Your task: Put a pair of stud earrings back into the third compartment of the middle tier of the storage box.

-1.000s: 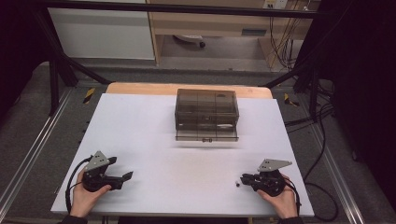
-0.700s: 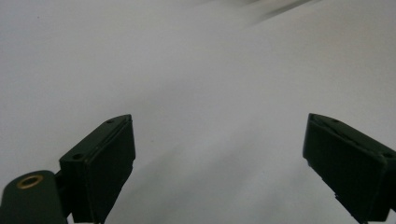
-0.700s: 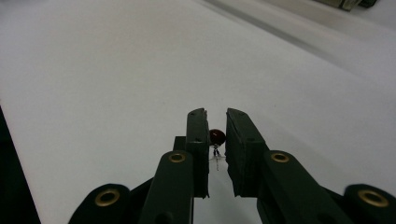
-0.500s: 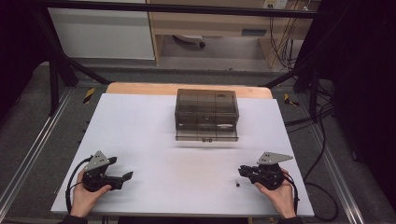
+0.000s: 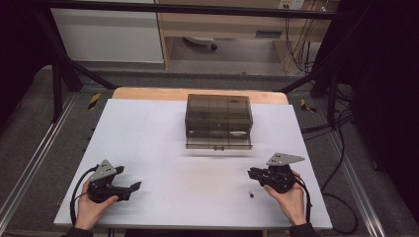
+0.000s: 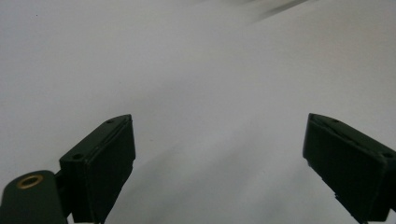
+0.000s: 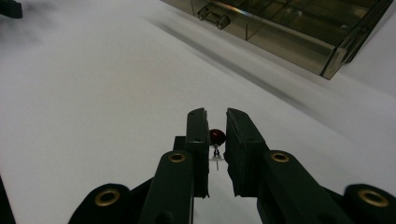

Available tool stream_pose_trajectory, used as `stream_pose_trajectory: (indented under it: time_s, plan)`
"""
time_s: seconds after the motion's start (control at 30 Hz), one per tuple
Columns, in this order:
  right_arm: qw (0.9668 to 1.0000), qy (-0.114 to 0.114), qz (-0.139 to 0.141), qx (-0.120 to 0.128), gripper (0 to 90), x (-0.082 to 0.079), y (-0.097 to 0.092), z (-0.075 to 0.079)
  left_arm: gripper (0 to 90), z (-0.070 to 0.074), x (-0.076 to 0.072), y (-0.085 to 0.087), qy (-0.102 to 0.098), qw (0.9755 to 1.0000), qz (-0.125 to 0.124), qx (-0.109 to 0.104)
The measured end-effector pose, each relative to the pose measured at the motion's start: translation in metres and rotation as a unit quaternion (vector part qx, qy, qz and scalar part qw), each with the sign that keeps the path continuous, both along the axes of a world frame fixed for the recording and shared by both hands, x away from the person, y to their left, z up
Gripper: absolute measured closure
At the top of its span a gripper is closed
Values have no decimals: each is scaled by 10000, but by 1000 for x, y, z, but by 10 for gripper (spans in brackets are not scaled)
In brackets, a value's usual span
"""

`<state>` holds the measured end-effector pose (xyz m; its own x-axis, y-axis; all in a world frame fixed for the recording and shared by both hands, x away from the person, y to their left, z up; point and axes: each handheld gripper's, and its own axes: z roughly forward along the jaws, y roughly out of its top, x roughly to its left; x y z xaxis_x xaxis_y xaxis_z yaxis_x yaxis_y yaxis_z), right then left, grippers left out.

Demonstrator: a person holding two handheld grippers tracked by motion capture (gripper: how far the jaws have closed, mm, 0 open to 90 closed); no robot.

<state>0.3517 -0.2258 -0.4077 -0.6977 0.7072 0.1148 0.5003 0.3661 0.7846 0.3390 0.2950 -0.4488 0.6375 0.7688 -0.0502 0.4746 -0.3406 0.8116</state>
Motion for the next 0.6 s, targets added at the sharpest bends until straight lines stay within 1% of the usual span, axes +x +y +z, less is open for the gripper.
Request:
stream_pose_trajectory:
  time_s: [0.1, 0.17, 0.27, 0.4, 0.6]
  plan:
    - [10000, -14, -26, -29, 798, 8, 7, 3, 88, 0, 0, 0, 3, 10000, -3, 6]
    - [10000, -7, -37, -30, 799, 9, 8, 4, 88, 0, 0, 0, 4, 10000, 5, 7]
    - [10000, -50, -76, -24, 798, 17, 13, 7, 88, 0, 0, 0, 7, 10000, 11, 14]
    - [9999, -104, -123, 11, 798, 22, 16, 12, 88, -1, 0, 0, 10, 10000, 20, 24]
    - [9998, -111, -135, 16, 798, 31, 20, 16, 88, -1, 0, 0, 12, 10000, 19, 28]
